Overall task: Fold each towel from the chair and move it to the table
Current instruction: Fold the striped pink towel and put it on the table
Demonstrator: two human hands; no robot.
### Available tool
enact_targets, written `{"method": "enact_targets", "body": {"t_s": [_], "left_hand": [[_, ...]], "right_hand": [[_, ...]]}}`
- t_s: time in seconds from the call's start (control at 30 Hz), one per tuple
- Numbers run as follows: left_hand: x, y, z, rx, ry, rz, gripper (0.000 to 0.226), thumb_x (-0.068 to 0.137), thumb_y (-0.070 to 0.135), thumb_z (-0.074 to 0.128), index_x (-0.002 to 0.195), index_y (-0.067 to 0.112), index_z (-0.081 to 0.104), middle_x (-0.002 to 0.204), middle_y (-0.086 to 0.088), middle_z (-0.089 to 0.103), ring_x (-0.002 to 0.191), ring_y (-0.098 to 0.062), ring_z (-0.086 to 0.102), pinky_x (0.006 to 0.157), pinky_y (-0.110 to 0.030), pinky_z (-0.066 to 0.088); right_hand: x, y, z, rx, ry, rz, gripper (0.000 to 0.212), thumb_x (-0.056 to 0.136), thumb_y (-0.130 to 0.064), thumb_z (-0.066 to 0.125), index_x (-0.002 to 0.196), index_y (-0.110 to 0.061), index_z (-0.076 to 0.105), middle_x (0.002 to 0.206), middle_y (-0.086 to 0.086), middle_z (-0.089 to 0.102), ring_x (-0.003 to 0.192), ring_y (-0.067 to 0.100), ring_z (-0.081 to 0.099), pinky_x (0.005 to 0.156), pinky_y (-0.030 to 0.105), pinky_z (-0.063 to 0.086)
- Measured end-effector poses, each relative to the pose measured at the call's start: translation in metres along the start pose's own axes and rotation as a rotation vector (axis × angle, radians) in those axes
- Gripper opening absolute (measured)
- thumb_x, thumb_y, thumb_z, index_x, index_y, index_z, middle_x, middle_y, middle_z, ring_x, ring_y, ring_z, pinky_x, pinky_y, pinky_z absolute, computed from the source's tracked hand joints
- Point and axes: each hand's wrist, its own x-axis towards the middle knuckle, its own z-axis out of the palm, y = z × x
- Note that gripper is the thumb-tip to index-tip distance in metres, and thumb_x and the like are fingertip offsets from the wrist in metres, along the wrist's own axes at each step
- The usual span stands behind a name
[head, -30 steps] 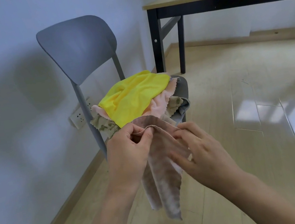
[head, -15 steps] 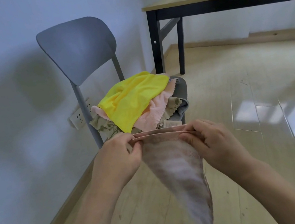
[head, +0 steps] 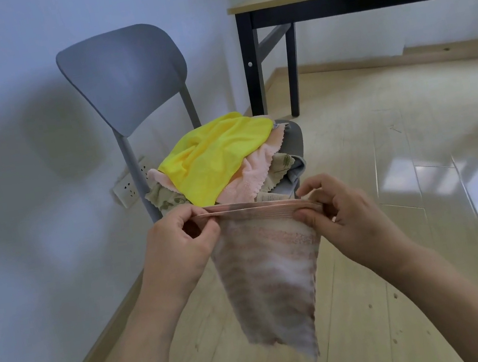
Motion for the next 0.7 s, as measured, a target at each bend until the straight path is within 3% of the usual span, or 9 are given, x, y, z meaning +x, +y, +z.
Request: {"method": "enact_targets", "body": {"t_s": [0.2, 0.33, 0.57, 0.7], "left_hand": [[-0.002, -0.002, -0.002, 0.048, -0.008, 0.074, 0.014, 0.083, 0.014, 0.07, 0.071, 0.02, 0.065, 0.066, -0.006, 0.062, 0.058, -0.025, 0.049, 0.054, -0.029, 0.041], [-0.004, 0.0, -0.002, 0.097, -0.029, 0.129, 0.015, 0.086, 0.013, 0.065, 0.073, 0.019, 0.064, 0.07, -0.003, 0.061, 0.061, -0.029, 0.052, 0.052, -0.03, 0.041], [-0.006, 0.007, -0.003, 0.032, 0.0, 0.148, 0.018, 0.081, 0.018, 0.075, 0.075, 0.018, 0.058, 0.071, -0.008, 0.063, 0.064, -0.034, 0.053, 0.057, -0.04, 0.046], [-0.006, 0.011, -0.009, -0.024, -0.001, 0.09, 0.025, 0.077, 0.02, 0.079, 0.088, 0.021, 0.057, 0.074, -0.005, 0.063, 0.062, -0.017, 0.054, 0.062, -0.03, 0.049]], "right_hand": [[0.001, 0.003, -0.003, -0.112, 0.034, 0.048, 0.01, 0.088, -0.025, 0.065, 0.081, -0.021, 0.059, 0.062, -0.004, 0.057, 0.057, 0.015, 0.051, 0.055, 0.029, 0.043], [-0.001, 0.002, -0.004, -0.141, -0.036, 0.029, 0.009, 0.093, -0.021, 0.057, 0.085, -0.016, 0.059, 0.068, 0.005, 0.061, 0.063, 0.024, 0.056, 0.058, 0.038, 0.045], [0.003, -0.002, -0.002, -0.19, -0.074, -0.044, 0.01, 0.096, -0.007, 0.05, 0.093, -0.013, 0.058, 0.066, -0.014, 0.048, 0.066, -0.002, 0.048, 0.057, 0.012, 0.035], [0.006, -0.007, -0.002, -0.19, -0.076, -0.083, 0.018, 0.095, -0.001, 0.046, 0.094, -0.016, 0.057, 0.074, -0.021, 0.047, 0.074, -0.008, 0.05, 0.061, 0.009, 0.036]]}}
